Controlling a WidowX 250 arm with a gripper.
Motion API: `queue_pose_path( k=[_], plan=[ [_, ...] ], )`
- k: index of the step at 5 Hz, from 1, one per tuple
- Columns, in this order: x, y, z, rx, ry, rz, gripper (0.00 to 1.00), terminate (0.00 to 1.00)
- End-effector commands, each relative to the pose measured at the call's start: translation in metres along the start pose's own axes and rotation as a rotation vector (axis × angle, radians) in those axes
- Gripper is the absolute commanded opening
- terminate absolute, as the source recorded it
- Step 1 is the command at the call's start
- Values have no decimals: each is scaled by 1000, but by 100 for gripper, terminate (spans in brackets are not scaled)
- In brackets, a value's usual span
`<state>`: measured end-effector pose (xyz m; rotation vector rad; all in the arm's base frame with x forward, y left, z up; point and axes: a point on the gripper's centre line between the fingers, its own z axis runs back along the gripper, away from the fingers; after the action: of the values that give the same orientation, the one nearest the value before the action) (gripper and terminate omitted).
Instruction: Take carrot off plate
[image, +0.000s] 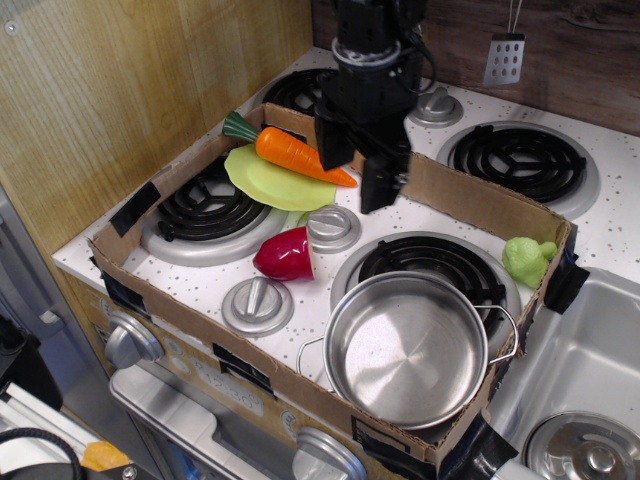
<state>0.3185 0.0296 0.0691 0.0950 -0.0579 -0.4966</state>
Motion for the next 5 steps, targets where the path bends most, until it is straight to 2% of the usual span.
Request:
queue_pose_path(
  k=[1, 3, 4, 5],
  plan=[
    [18, 62, 21, 146, -59, -226, 100, 0],
    [20, 95, 4, 151, -36, -269, 100, 0],
    [14, 99, -3, 92, 0, -229, 100, 0],
    [11, 101, 3, 118, 0, -231, 100, 0]
  ],
)
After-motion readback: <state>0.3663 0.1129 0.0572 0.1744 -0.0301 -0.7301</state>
